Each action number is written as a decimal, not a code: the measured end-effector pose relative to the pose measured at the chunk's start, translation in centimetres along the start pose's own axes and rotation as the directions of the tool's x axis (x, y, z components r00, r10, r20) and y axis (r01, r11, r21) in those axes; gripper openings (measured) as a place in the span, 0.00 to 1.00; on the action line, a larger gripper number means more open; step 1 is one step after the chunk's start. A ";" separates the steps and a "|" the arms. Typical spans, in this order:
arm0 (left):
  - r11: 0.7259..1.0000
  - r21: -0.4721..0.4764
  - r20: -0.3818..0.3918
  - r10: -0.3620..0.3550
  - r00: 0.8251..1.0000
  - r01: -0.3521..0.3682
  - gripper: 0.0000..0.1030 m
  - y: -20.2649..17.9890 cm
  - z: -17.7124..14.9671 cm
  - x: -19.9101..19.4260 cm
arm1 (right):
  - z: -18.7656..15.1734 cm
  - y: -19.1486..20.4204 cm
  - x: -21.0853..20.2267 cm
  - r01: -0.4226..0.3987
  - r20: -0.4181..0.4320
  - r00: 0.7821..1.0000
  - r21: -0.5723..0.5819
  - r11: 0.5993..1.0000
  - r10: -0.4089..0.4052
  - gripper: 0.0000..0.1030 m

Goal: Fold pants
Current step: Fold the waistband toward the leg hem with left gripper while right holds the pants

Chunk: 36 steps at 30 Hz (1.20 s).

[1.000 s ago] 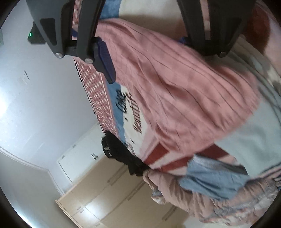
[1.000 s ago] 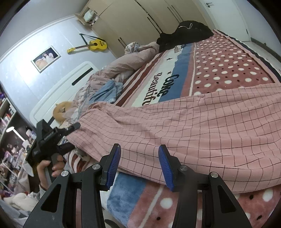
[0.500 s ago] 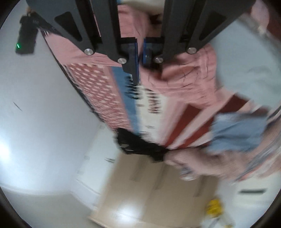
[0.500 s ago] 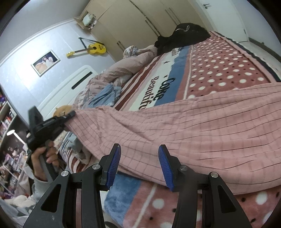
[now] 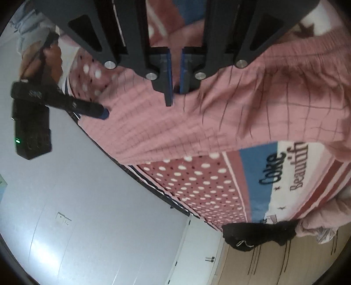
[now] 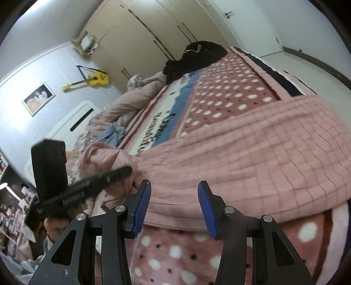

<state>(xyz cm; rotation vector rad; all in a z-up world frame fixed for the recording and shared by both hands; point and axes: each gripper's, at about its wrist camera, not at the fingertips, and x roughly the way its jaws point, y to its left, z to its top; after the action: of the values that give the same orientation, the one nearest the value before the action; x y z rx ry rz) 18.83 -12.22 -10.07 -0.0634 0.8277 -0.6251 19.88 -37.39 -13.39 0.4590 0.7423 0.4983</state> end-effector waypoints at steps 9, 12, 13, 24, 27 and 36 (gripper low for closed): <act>0.993 -0.110 0.100 0.049 0.994 -0.038 0.55 4.6 -6.2 -11.3 | 0.7 6.2 2.4 0.001 -0.018 1.000 -0.219 0.976 -0.005 0.47; 0.981 -0.156 0.125 0.136 0.983 -0.116 0.58 6.5 -8.1 -14.0 | 0.3 11.0 4.0 -0.026 -0.042 0.999 -0.354 0.935 0.012 0.50; 0.974 -0.175 0.125 0.166 0.978 -0.143 0.58 7.3 -8.7 -14.5 | 0.0 13.0 4.8 -0.044 -0.059 0.998 -0.397 0.917 0.022 0.50; 0.945 -0.294 0.178 0.199 0.964 -0.141 0.64 13.7 -12.4 -17.8 | -5.4 26.6 12.3 -0.208 -0.237 0.970 -0.668 0.714 0.061 0.50; 0.946 -0.301 0.195 0.184 0.963 -0.120 0.64 14.9 -12.6 -18.1 | -7.9 28.2 15.0 -0.196 -0.262 0.965 -0.752 0.630 -0.011 0.56; 0.948 -0.312 0.220 0.133 0.966 -0.059 0.64 16.4 -11.9 -17.7 | -11.8 27.2 21.3 -0.001 -0.107 0.948 -0.943 0.331 -0.300 0.79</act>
<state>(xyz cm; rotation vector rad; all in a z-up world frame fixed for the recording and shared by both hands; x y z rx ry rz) 9.55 13.06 -11.16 -0.3699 0.6827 -0.3832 17.64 -1.17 -16.99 -0.8295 0.6126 0.7340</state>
